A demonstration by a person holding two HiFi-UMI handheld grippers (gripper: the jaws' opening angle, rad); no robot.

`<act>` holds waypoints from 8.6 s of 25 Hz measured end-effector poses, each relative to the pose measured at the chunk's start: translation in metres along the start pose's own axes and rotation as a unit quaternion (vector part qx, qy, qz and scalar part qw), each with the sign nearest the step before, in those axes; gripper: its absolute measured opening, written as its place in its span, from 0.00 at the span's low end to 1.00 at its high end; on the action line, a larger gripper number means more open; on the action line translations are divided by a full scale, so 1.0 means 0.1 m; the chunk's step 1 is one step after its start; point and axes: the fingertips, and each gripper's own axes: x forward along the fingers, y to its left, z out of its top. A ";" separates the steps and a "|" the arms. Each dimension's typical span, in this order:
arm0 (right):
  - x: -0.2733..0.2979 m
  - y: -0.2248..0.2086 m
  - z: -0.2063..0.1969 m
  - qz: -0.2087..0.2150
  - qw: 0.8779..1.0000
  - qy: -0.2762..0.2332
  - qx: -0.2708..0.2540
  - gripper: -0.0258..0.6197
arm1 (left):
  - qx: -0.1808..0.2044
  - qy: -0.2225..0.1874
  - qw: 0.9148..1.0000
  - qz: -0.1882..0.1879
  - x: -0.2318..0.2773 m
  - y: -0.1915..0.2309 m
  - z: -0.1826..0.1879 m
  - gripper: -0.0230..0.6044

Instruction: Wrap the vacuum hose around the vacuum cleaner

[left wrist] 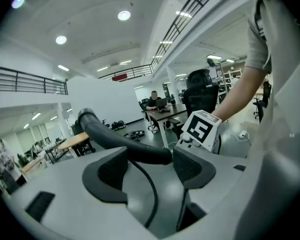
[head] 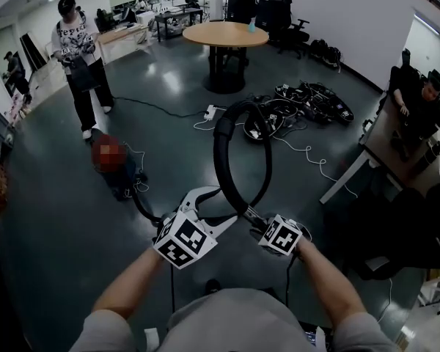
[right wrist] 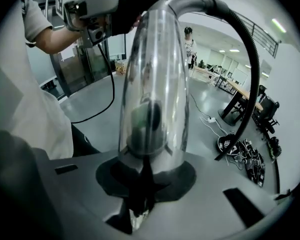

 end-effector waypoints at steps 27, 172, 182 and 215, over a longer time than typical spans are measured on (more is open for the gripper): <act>0.39 -0.87 0.12 0.115 0.944 0.136 -0.278 0.13 | 0.162 0.308 0.907 -0.236 1.29 0.04 -0.80 0.50; 1.38 -2.79 1.93 0.270 0.961 -0.065 -0.004 0.14 | -0.004 0.214 0.971 0.105 1.71 2.95 -0.54 0.47; 1.73 -2.52 2.16 0.292 0.947 0.019 -0.134 0.14 | 0.085 0.280 0.955 0.055 1.39 3.16 -0.71 0.47; 2.40 -2.53 2.55 0.269 0.896 0.219 -0.278 0.14 | 0.118 0.414 0.882 -0.191 1.21 3.54 -2.72 0.29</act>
